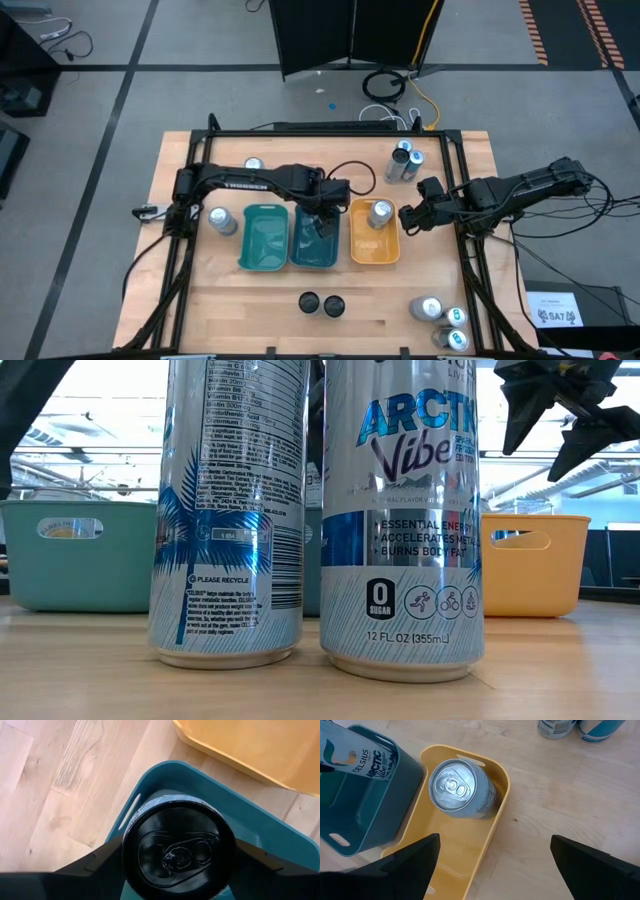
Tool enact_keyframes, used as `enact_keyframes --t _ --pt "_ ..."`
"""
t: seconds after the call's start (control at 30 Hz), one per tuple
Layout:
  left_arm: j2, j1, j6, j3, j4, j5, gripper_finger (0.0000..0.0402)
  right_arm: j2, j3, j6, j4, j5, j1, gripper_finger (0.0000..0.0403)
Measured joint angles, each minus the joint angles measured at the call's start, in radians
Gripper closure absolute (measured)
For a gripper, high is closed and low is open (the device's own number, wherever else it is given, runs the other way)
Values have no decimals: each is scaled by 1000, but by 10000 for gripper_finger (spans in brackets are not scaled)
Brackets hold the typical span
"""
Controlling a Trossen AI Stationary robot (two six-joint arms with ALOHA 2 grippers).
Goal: Sort soda cans
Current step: Put the top left black soda can into the blue bin, then move the top silver soda can to the bottom center of the table
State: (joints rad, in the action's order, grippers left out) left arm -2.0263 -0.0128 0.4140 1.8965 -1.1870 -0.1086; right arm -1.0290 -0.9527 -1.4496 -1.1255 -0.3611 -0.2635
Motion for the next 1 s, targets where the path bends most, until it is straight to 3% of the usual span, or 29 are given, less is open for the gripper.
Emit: enact_keyframes --t 0.37,1.0 --pt "-10 0 23 0 1 -4 57 0 0 0 0 0 0 30" --pt "14 0 15 76 -126 -4 53 0 0 -2 0 0 0 30"
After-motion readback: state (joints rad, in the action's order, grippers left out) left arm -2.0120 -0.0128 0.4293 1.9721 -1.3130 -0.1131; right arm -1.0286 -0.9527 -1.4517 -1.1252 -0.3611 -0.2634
